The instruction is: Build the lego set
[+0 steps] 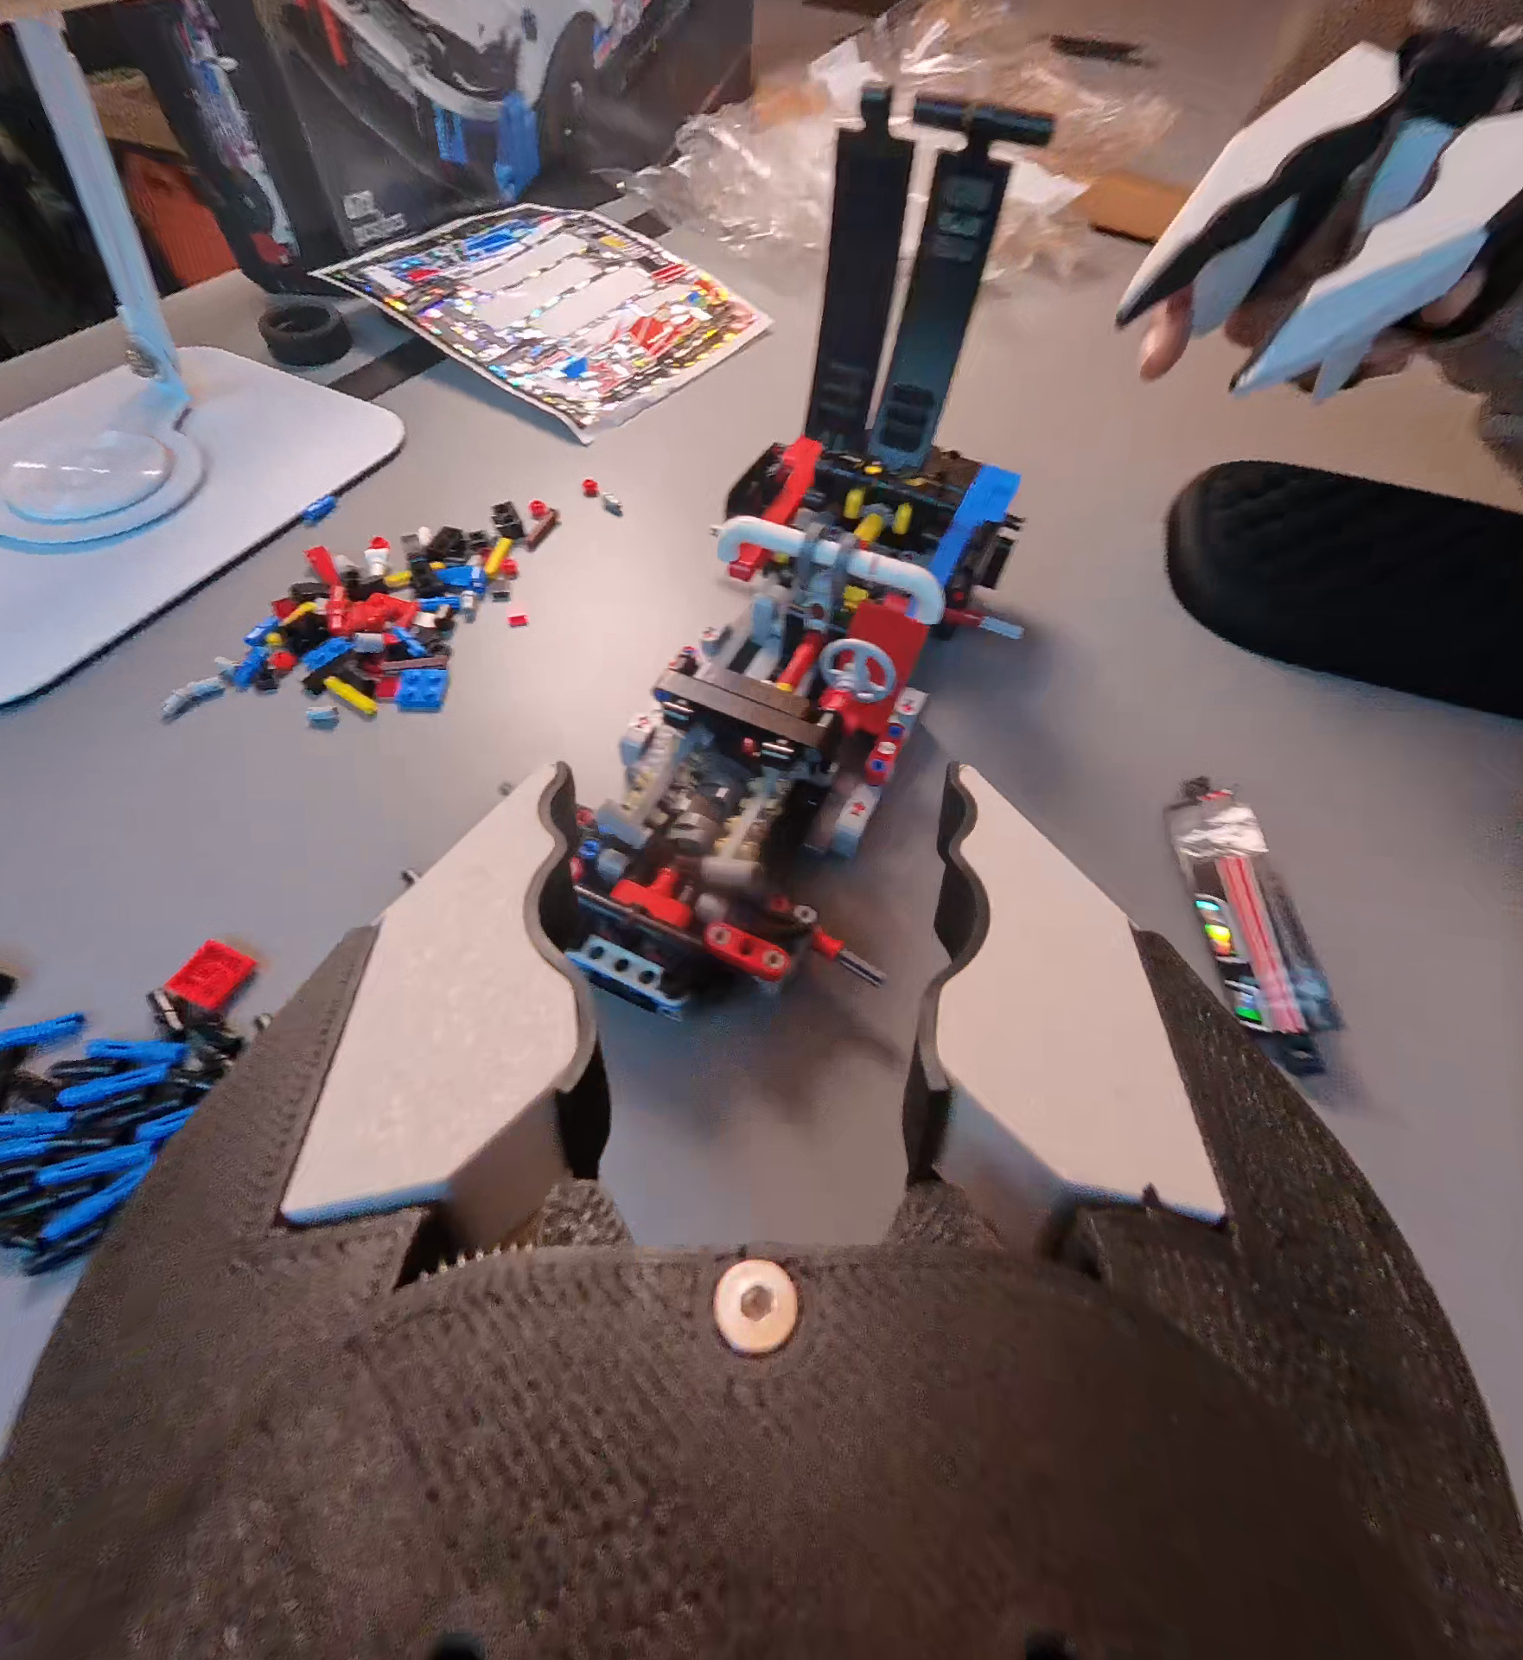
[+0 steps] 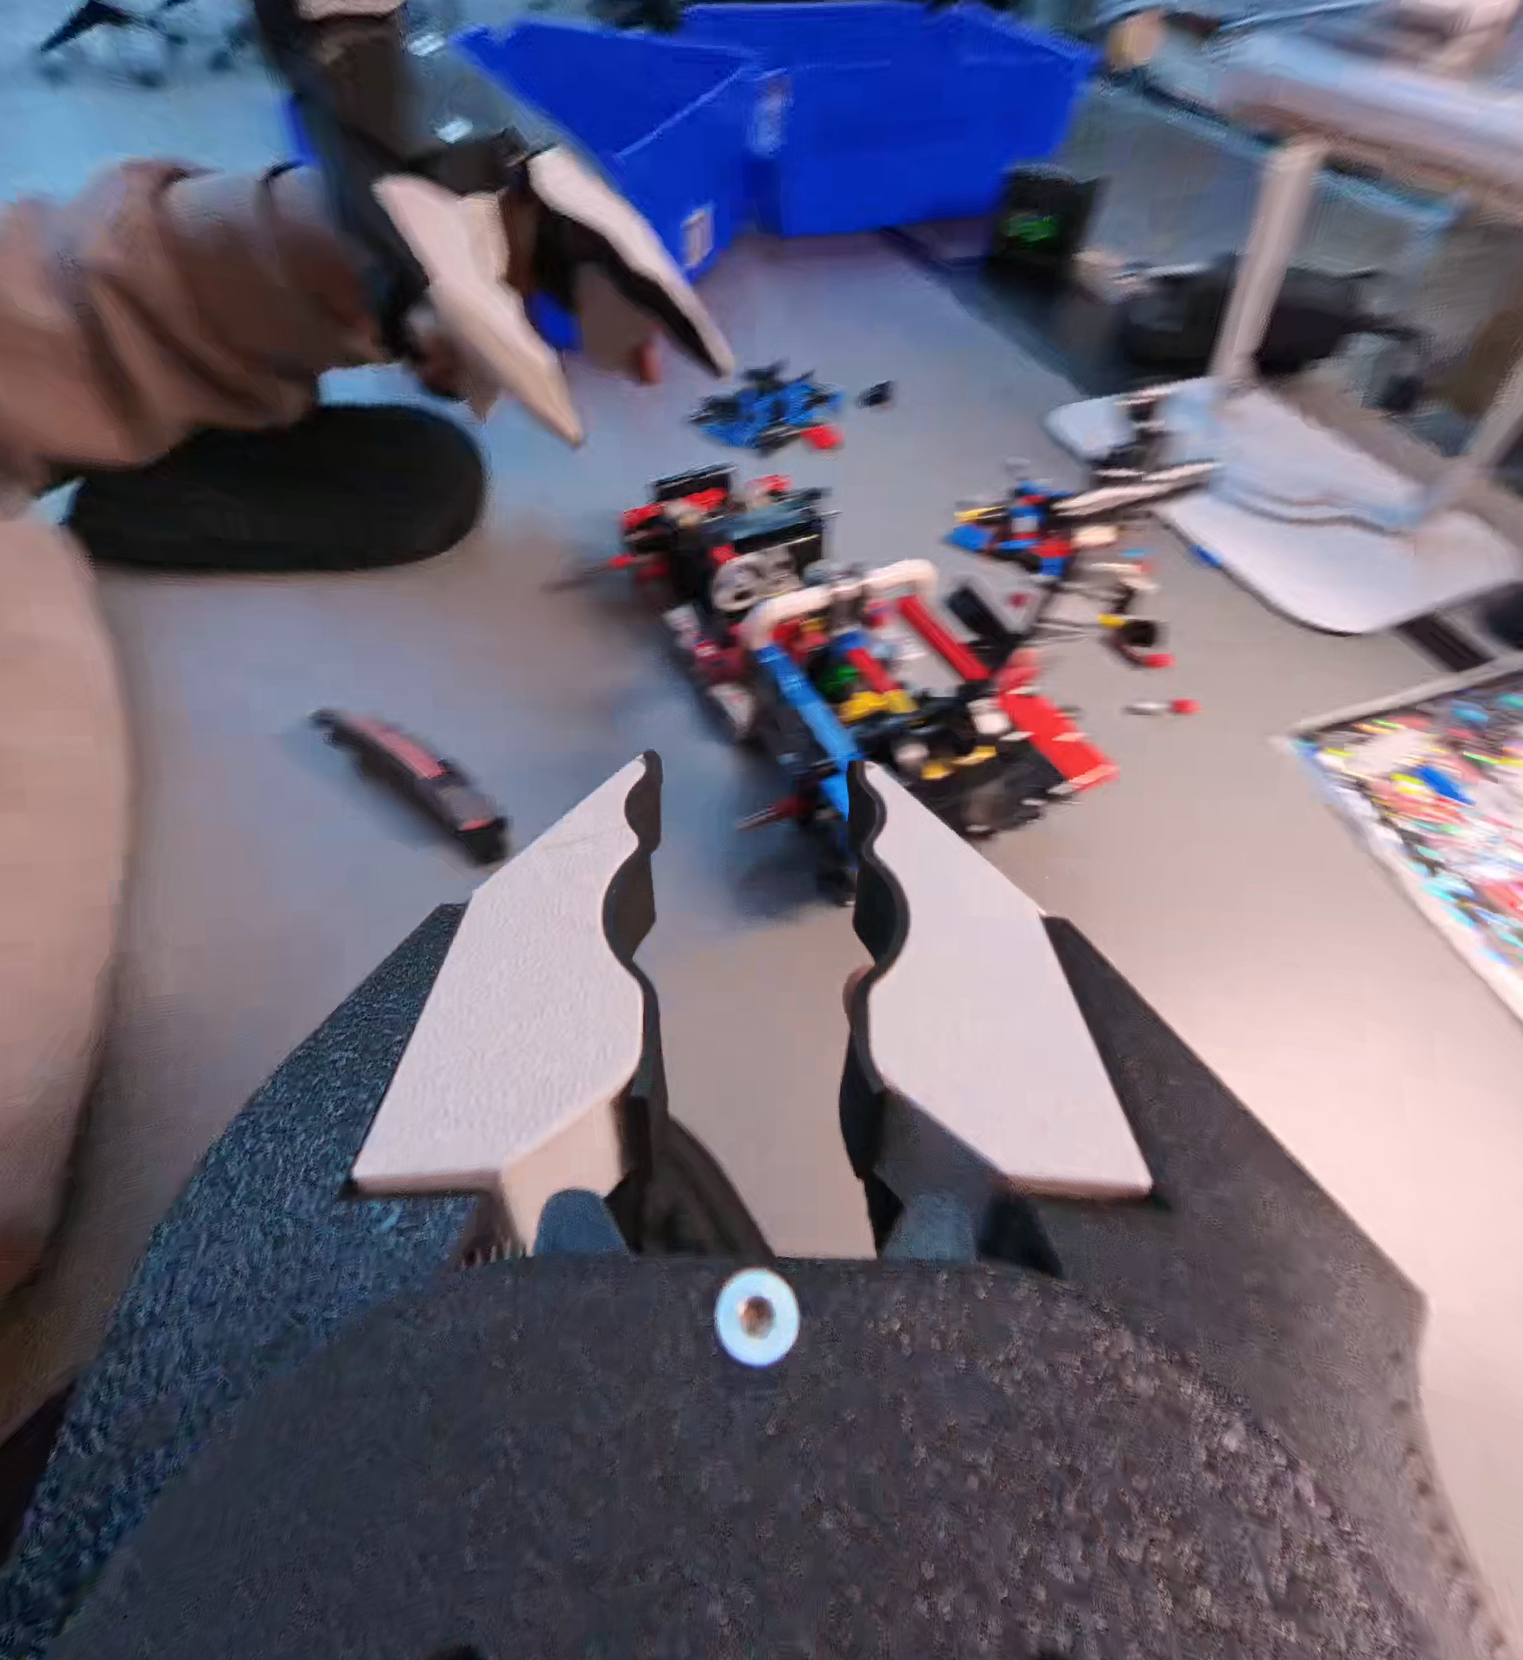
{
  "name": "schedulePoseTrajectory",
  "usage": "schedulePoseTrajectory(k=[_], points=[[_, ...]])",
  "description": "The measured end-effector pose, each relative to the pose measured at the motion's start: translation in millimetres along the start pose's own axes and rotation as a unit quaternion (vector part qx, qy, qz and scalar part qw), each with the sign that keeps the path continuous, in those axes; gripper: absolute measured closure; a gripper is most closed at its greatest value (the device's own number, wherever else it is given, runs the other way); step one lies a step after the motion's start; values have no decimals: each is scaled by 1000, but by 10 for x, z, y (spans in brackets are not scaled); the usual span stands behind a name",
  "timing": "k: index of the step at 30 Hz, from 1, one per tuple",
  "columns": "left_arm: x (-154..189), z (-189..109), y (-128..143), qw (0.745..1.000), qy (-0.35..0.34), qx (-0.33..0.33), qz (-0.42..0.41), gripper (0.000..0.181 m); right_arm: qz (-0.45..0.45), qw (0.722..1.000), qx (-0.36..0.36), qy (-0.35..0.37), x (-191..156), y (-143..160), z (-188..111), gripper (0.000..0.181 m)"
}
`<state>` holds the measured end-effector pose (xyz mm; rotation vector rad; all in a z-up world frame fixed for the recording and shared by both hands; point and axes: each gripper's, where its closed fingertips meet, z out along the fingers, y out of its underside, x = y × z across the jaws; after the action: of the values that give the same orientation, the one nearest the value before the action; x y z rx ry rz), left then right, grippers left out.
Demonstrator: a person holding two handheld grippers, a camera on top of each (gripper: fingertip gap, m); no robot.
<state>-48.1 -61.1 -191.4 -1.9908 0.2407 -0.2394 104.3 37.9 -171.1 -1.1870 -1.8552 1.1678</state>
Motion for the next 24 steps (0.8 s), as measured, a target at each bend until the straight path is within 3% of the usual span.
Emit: schedulePoseTrajectory(k=[2, 4, 7, 11, 13, 17, 19, 22, 24], points=[[228, -93, 18, 999, 37, 16, -19, 105, -43, 991, -63, -112, -489, 170, 112, 141], [416, -127, 68, 997, 64, 24, -34, 107, -77, 975, -122, -171, -800, 339, 269, 138], [649, -118, 118, 994, 99, 21, -46, 108, -117, 955, -171, -210, -1034, 473, 559, 135], [868, -111, 133, 993, 117, 11, -23, 115, -188, 927, -234, -223, -1134, 683, 778, 159], [968, -123, 174, 991, 130, 3, -27, 127, -208, 933, -217, -198, -1088, 623, 792, 181], [1070, -126, 302, 985, 156, -13, -69, 139, -204, 962, -134, -124, -952, 453, 707, 181], [1085, -118, 281, 980, 174, -6, -98, 140, -214, 974, -67, -43, -775, 276, 641, 181], [1015, -86, 55, 965, 198, 42, -167, 139, -270, 958, 7, 98, -475, 12, 482, 181], [989, -66, -158, 940, 237, 81, -233, 138, -316, 933, 38, 167, -364, -134, 402, 181]])
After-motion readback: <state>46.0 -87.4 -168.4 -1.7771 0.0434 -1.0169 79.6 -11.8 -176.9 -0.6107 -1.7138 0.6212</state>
